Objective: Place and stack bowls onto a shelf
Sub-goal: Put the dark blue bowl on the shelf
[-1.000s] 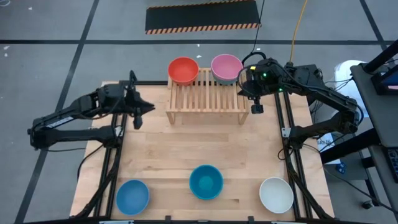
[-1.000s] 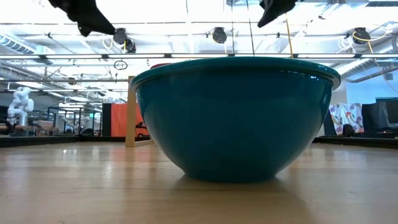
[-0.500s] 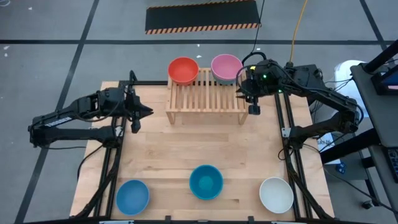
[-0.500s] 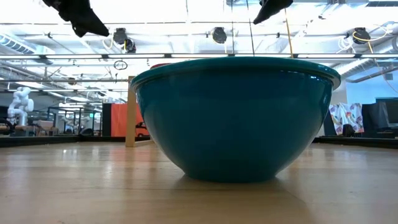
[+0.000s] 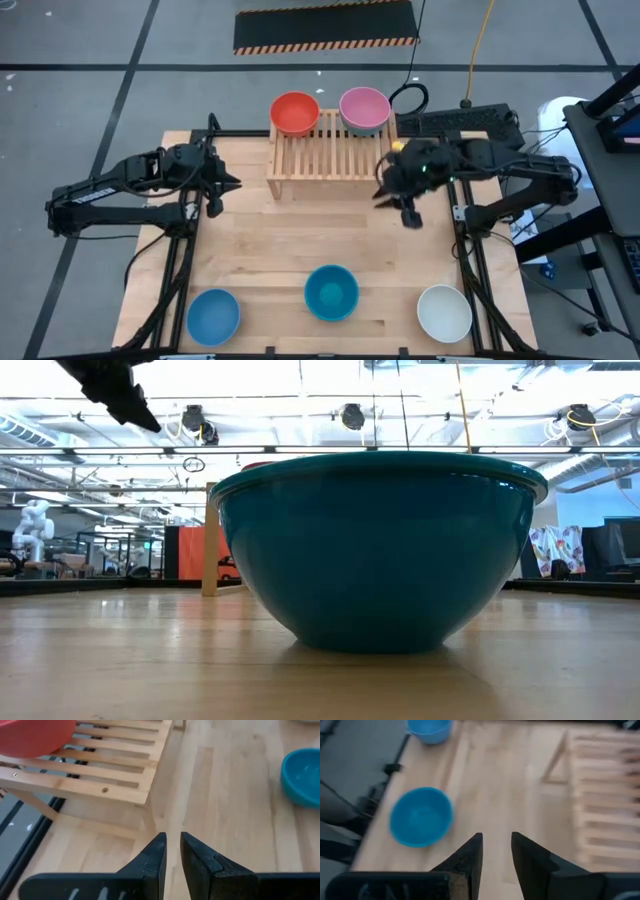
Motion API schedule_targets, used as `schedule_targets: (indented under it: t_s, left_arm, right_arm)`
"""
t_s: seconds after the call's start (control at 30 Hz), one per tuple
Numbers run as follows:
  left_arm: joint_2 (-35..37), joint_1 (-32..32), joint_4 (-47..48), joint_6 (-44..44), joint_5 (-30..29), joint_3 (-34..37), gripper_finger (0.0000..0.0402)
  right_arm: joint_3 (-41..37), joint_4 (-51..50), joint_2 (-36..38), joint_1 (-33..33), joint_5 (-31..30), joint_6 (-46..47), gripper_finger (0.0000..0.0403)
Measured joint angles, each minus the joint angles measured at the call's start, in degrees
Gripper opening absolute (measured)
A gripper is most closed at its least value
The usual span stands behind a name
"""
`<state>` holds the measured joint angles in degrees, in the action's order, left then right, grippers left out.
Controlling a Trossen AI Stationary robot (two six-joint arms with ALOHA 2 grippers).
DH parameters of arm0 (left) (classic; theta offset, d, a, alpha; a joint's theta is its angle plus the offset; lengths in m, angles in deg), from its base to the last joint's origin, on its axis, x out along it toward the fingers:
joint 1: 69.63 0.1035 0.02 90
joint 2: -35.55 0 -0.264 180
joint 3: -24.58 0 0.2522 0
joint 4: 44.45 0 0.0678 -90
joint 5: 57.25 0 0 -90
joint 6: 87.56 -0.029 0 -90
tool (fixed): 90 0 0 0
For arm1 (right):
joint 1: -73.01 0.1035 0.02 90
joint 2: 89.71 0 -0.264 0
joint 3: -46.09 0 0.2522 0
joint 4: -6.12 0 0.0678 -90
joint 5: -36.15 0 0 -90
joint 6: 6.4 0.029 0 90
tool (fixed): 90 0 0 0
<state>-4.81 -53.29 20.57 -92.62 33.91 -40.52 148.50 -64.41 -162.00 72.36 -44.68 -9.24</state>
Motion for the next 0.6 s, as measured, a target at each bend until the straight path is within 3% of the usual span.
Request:
schedule_targets:
  t_s: [0.23,0.43,0.6]
  left_arm:
    - [0.0,0.02,2.38,-2.18,-0.89,0.0,0.0062]
    - [0.85,0.02,3.92,-4.04,-1.67,0.0,0.0062]
    - [2.65,0.02,5.19,-3.87,-2.86,0.0,0.0062]
  right_arm:
    - [0.0,1.18,-5.81,8.94,0.04,12.58,0.0098]
    - [0.0,1.4,-11.67,11.44,0.04,24.34,0.0098]
    - [0.0,0.8,-16.66,12.54,0.12,26.27,0.0098]
